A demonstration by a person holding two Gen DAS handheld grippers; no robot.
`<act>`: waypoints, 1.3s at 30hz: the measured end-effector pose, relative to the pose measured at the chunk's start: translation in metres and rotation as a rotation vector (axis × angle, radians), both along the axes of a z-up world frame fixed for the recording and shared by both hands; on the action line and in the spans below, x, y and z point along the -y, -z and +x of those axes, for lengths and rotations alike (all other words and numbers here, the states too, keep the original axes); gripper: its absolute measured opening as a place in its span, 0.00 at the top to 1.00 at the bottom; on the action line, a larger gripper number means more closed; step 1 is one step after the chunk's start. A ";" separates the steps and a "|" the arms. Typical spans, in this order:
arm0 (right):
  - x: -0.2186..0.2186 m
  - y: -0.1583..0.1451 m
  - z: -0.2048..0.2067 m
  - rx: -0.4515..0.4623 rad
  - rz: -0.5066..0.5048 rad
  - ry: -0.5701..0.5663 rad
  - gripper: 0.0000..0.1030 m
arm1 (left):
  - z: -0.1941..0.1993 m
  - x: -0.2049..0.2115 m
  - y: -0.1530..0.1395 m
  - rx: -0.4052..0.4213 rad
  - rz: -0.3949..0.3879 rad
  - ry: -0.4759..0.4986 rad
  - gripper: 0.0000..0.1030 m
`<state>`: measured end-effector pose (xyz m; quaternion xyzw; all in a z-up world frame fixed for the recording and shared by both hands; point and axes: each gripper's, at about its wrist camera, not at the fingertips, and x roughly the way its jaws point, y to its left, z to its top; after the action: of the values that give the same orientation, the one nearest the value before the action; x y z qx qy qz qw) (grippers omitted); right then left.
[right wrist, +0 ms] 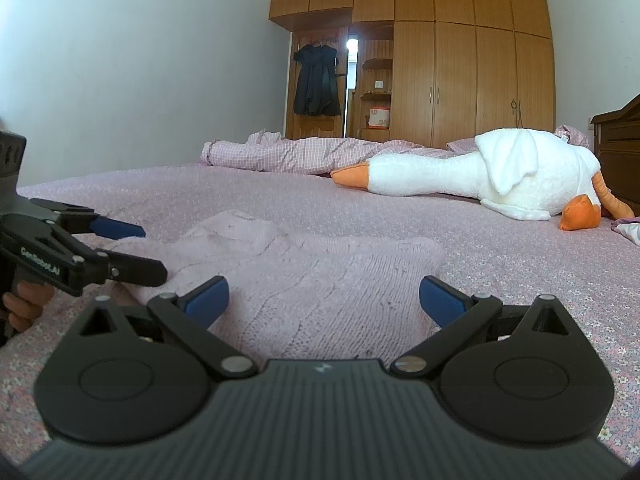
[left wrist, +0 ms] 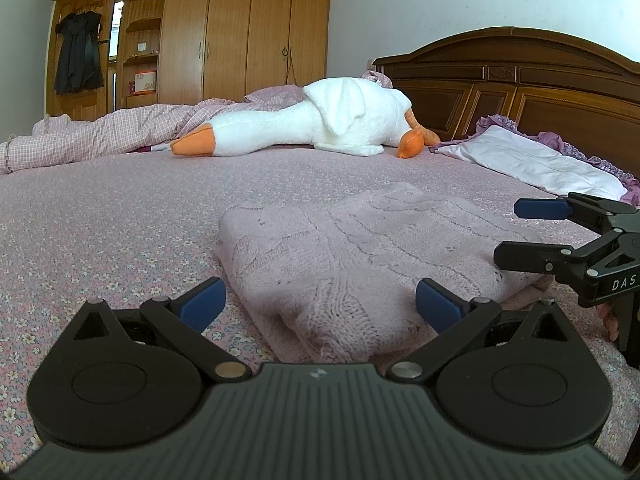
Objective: Fold small clothes
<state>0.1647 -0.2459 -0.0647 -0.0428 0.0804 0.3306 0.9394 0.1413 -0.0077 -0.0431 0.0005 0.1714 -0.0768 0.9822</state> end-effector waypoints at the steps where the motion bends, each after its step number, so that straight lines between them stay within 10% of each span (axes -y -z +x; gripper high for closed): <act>1: 0.000 0.000 0.000 0.000 -0.001 0.000 0.00 | 0.000 0.000 0.000 0.000 0.000 0.000 0.00; 39: 0.003 0.001 0.006 -0.009 -0.018 -0.005 0.00 | -0.002 -0.003 0.005 -0.003 -0.001 -0.004 0.00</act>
<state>0.1703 -0.2492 -0.0658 -0.0498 0.0873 0.3326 0.9377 0.1388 -0.0046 -0.0481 -0.0005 0.1731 -0.0752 0.9820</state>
